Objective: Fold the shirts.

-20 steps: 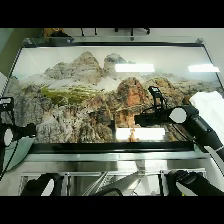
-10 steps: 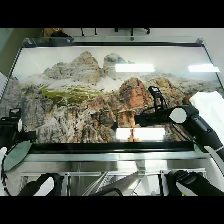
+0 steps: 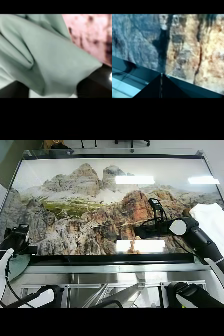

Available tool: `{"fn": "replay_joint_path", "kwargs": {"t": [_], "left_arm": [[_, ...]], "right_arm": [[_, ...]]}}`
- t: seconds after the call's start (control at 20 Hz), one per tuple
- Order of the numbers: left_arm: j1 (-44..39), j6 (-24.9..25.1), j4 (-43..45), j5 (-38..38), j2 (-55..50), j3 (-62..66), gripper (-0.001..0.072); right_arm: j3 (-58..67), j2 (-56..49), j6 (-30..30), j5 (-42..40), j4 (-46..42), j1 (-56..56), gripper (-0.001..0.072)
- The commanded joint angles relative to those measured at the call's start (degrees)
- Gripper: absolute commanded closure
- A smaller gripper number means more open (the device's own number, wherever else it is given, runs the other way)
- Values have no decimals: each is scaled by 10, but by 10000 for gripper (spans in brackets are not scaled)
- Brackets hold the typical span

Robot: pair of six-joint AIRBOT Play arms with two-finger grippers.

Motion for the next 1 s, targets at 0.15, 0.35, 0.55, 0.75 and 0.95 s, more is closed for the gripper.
{"fn": "replay_joint_path", "kwargs": {"t": [0.15, 0.35, 0.55, 0.75, 0.95], "left_arm": [[21, 21, 26, -13, -47, 70, 694], [-3, 78, -86, -58, -39, 174, 696], [-112, 104, -216, -144, 21, 342, 695], [-247, 107, -346, -109, 108, 453, 694], [-366, 99, -378, -48, 154, 466, 695]], "right_arm": [[0, 0, 0, 0, 0, 1, 693], [0, 0, 0, 0, 0, 1, 693], [0, 0, 0, -5, 0, 1, 693], [0, 0, 0, -15, 0, 1, 693], [0, 0, 0, -15, 0, 1, 694]]}}
